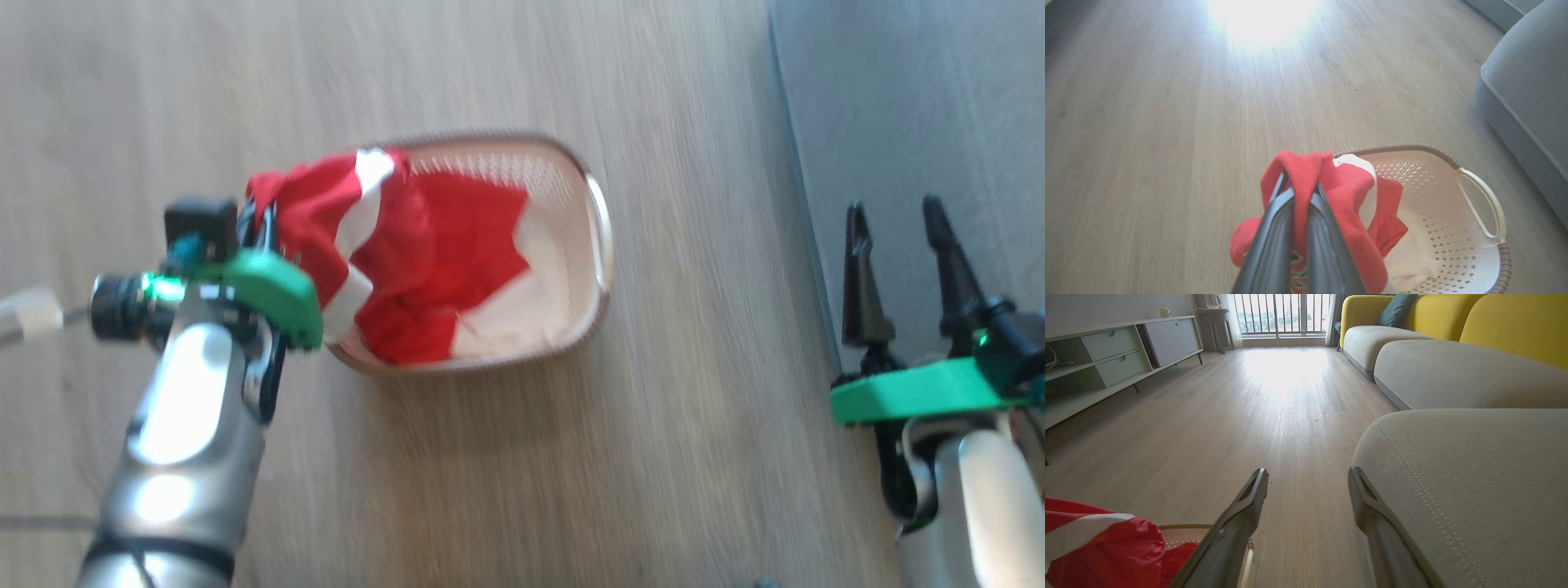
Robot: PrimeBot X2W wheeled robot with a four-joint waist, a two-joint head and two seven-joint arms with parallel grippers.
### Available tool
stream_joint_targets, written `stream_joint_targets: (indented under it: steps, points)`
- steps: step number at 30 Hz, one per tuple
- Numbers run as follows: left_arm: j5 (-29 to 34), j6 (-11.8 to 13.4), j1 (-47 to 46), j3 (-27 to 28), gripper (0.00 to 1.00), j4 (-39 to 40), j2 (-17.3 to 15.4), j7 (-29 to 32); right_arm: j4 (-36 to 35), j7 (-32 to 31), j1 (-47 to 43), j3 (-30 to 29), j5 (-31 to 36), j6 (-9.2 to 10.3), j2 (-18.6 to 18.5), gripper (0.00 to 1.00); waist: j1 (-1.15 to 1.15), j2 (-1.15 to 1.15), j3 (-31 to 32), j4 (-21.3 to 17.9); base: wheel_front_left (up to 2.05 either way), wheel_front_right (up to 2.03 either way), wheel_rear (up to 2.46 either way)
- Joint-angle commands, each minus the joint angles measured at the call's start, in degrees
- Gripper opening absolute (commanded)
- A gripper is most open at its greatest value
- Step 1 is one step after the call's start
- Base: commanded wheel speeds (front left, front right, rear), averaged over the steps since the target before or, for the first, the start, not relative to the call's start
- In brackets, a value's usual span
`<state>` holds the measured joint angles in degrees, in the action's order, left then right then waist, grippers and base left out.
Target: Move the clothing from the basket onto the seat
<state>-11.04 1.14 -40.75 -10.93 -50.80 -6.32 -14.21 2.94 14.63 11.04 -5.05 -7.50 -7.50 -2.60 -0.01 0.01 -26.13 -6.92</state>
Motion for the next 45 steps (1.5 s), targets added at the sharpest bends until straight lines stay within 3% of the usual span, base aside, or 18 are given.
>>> stream_joint_targets:
  steps: [1,9,12,18,38,45]
  points:
    - [-0.6,1.1,3.8,2.4,0.0,5.0,-2.5,-0.8,-1.1,0.4,-1.3,0.8,1.2,0.01,-0.3,1.0,0.01,-0.01,12.5,6.2,0.0,0.0,0.0]
    - [-3.1,1.8,21.0,4.4,0.0,20.7,-3.0,-0.8,0.6,0.4,-7.6,0.6,4.0,0.01,-0.3,1.0,0.01,-0.01,23.7,8.8,0.0,0.0,0.0]
    - [-4.0,3.1,26.9,5.7,0.0,28.4,-4.0,-0.1,0.7,0.4,-10.4,0.8,4.6,0.01,-1.4,1.0,0.01,-0.01,26.4,10.0,0.0,0.0,0.0]
    - [-4.5,4.8,31.7,7.1,0.0,36.4,-5.8,2.6,0.2,0.4,-11.3,1.2,4.6,0.01,-2.2,1.0,0.01,-0.01,27.3,10.9,0.0,0.0,0.0]
    - [-5.0,6.8,33.9,7.0,0.0,43.9,-7.1,6.7,1.4,0.4,-10.4,4.3,4.4,0.01,-3.3,1.0,0.01,-0.01,27.2,10.3,0.0,0.0,0.0]
    - [-5.1,6.6,33.8,5.4,0.0,47.1,-6.7,8.3,1.4,0.4,-8.7,9.6,3.1,0.01,-4.4,1.0,0.01,-0.01,27.4,10.1,0.0,0.0,0.0]
